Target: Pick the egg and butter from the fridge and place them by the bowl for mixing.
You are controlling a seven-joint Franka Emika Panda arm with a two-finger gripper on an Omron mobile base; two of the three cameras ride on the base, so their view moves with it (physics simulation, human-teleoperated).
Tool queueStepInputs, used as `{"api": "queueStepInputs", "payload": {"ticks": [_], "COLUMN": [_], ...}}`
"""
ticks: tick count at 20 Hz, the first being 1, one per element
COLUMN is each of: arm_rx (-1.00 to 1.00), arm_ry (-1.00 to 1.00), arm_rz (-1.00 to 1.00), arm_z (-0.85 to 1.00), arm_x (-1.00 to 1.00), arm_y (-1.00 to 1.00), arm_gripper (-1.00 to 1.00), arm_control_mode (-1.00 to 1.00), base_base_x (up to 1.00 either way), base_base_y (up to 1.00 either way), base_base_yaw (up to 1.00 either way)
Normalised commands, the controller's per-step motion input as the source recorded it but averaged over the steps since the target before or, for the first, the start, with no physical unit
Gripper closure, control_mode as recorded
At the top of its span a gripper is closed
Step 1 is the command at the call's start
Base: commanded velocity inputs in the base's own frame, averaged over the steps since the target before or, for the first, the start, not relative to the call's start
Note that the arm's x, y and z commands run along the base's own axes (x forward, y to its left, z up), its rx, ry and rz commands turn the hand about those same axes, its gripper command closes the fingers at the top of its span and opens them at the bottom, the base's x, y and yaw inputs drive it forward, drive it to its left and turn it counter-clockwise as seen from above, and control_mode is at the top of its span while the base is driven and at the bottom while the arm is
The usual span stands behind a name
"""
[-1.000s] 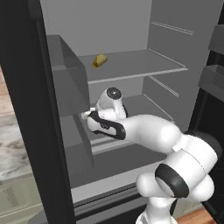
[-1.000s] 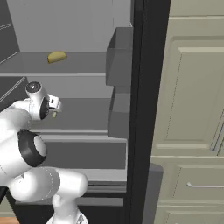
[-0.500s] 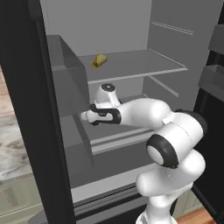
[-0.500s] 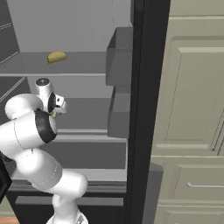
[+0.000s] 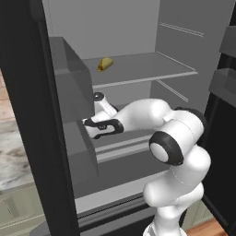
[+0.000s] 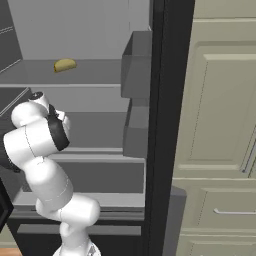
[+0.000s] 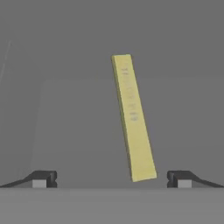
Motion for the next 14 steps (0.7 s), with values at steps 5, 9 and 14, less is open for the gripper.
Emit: {"api": "queueStepInputs", "payload": {"ticks": [5,9,14], "arm_rx": [0.0,0.0,0.0], "arm_ry": [0.0,0.0,-0.05], "arm_rz": [0.0,0.0,0.01], "arm_z": [0.0,0.0,-0.05], "arm_x": [0.01,0.21,0.39], "arm_y": [0.0,-0.1,-0.38], "arm_gripper": [-1.0,-1.0,-1.0], "arm_control_mode": [-1.0,-1.0,-1.0], "base_base_x": [0.0,0.0,0.0], "base_base_y": [0.0,0.0,0.0], "base_base_yaw": [0.0,0.0,0.0]}}
